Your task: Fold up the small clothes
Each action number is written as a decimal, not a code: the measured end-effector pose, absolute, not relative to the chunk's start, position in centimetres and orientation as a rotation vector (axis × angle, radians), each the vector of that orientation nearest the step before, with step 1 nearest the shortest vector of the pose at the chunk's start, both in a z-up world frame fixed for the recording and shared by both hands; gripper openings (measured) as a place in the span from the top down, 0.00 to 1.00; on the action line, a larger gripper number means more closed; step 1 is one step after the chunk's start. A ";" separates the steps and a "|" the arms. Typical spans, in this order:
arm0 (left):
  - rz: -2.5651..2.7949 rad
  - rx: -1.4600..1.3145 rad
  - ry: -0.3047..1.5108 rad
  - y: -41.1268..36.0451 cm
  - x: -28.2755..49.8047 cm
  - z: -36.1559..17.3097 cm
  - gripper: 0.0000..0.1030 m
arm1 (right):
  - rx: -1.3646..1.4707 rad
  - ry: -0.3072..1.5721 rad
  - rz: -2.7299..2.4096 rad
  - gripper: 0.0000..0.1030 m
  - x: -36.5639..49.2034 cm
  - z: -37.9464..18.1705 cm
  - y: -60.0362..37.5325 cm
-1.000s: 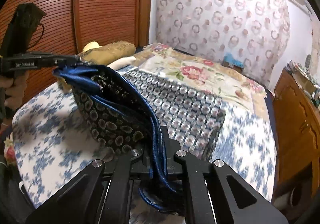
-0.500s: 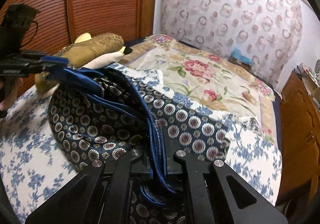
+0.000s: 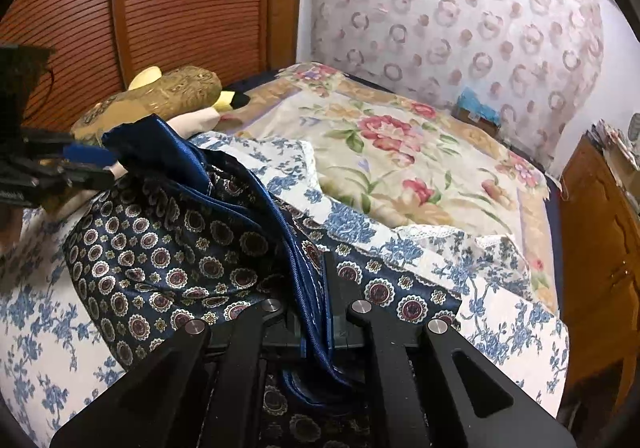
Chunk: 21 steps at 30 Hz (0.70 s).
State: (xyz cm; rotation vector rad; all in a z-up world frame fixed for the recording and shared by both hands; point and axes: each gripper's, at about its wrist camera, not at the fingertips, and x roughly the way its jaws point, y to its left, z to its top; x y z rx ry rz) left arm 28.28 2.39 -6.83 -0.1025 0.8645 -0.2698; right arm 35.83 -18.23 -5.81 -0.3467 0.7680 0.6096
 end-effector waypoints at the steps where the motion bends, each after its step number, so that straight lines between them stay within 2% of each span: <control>1: -0.263 -0.098 0.872 2.3 28.4 -7.1 0.60 | -0.336 0.765 0.602 0.94 35.9 -5.6 -18.5; 2: -0.257 -0.094 0.879 2.3 28.6 -7.3 0.60 | -0.330 0.762 0.579 0.82 36.0 -5.4 -18.7; 3: -0.249 -0.090 0.886 2.2 28.8 -7.6 0.60 | -0.325 0.756 0.552 0.65 36.1 -5.1 -19.1; 4: -0.244 -0.089 0.891 2.2 28.8 -7.8 0.60 | -0.314 0.745 0.529 0.60 36.2 -4.7 -19.6; 5: -0.239 -0.086 0.897 2.1 29.0 -8.0 0.60 | -0.300 0.734 0.516 0.49 36.3 -4.2 -20.1; 9: -0.217 -0.069 0.918 1.8 29.4 -8.7 0.60 | -0.260 0.694 0.462 0.31 35.5 -2.1 -22.7; 13: -0.195 -0.047 0.934 1.5 30.0 -9.2 0.60 | -0.205 0.736 0.437 0.25 34.6 -2.6 -25.0; 21: -0.186 -0.051 0.971 1.7 31.4 -10.6 0.60 | -0.137 0.876 0.400 0.25 35.3 -7.1 -26.9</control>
